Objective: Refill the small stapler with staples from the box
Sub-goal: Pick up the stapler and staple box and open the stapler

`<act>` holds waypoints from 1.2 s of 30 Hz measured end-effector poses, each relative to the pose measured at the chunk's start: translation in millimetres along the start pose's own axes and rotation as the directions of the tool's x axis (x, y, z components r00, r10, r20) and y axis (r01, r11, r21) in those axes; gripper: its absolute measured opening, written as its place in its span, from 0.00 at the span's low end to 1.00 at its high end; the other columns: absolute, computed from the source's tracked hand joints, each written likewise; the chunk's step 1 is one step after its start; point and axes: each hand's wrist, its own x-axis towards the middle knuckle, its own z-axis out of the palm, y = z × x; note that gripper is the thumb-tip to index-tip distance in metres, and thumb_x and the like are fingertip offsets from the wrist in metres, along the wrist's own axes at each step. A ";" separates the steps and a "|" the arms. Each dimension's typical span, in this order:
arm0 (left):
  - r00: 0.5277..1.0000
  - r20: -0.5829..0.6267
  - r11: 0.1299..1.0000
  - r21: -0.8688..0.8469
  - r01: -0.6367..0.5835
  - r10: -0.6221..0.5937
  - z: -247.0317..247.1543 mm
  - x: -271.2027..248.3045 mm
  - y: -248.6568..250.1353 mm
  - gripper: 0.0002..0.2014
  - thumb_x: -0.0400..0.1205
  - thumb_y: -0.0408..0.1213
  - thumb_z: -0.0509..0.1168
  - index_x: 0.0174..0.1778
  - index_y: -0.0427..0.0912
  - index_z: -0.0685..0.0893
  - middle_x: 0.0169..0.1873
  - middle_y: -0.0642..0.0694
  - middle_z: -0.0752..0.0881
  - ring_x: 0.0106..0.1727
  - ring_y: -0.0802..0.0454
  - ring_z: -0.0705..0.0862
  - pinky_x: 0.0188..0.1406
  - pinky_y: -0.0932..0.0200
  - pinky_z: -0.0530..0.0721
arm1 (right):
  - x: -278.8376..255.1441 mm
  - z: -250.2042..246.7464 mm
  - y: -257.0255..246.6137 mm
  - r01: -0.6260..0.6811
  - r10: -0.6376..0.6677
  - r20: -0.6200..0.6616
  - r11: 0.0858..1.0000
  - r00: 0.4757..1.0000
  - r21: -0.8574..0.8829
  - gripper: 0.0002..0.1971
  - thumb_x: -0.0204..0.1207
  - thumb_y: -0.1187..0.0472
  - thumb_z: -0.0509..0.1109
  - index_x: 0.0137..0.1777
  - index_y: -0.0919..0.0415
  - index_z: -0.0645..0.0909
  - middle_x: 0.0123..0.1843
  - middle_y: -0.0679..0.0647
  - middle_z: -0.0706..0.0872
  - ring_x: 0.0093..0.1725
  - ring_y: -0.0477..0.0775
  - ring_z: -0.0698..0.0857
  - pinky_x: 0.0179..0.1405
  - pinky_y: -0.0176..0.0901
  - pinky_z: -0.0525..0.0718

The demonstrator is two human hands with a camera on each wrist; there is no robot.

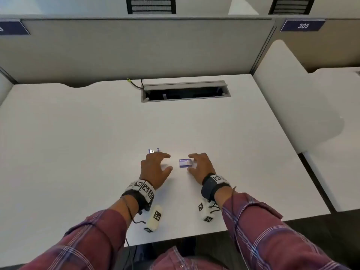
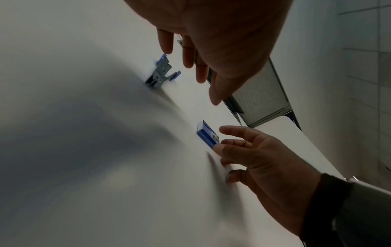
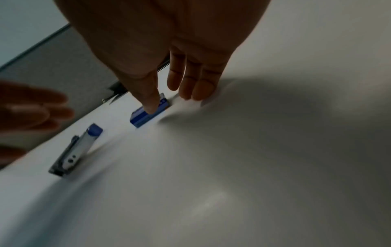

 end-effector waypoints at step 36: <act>0.956 0.121 0.107 -0.982 0.154 -0.267 -44.2 -24.1 1.9 0.06 0.82 0.18 0.68 0.51 0.30 0.84 0.45 0.33 0.96 0.47 0.40 0.96 0.50 0.53 0.93 | -38.8 -16.9 -95.0 0.016 -0.091 0.111 0.836 0.990 0.549 0.15 0.76 0.58 0.78 0.62 0.59 0.86 0.43 0.57 0.95 0.36 0.50 0.90 0.32 0.44 0.86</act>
